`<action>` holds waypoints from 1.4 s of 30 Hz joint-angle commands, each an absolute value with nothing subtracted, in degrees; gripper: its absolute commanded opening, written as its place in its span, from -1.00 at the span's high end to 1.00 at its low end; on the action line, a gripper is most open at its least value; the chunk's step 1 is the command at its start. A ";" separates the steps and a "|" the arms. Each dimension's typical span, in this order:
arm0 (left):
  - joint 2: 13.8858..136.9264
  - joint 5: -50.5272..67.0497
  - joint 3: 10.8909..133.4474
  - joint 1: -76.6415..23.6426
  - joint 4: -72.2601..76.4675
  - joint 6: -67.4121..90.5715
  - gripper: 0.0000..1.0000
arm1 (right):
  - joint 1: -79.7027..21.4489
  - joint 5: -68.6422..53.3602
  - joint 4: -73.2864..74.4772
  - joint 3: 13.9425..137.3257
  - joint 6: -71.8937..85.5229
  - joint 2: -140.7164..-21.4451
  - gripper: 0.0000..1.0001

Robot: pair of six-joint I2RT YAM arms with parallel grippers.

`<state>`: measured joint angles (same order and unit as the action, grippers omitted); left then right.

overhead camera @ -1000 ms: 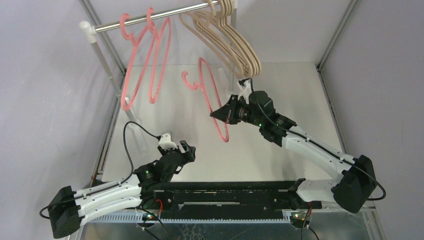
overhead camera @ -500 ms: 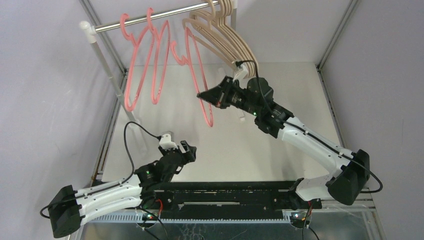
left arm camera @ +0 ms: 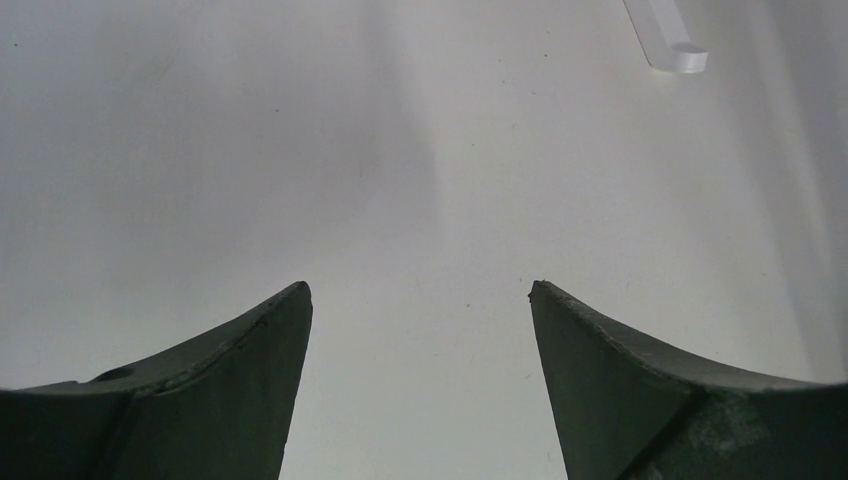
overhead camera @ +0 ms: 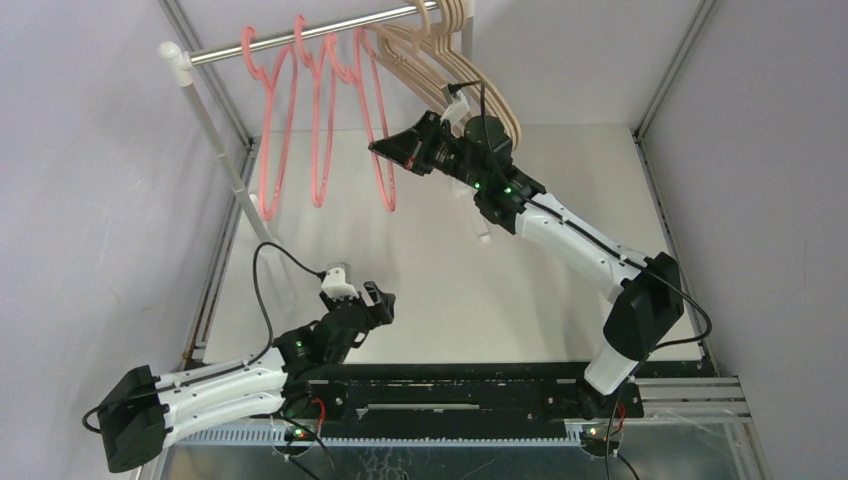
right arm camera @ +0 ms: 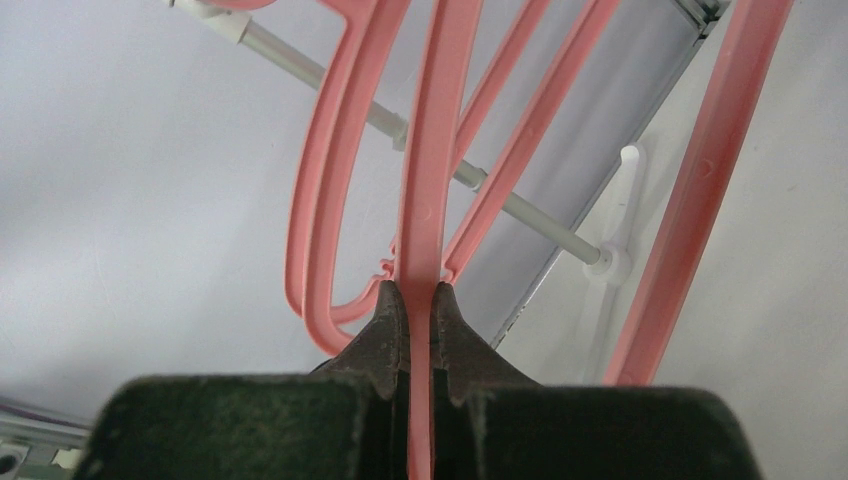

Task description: Organize the hangers

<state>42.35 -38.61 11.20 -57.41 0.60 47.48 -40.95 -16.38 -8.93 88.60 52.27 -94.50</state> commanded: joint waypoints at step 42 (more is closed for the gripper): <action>49.17 -41.25 14.12 -57.57 1.72 44.65 -0.99 | -41.02 -6.03 -1.78 89.48 40.07 -93.72 -0.90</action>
<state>48.47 -38.98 11.11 -57.41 2.79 45.45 -40.01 -12.16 -6.79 92.62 47.33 -101.03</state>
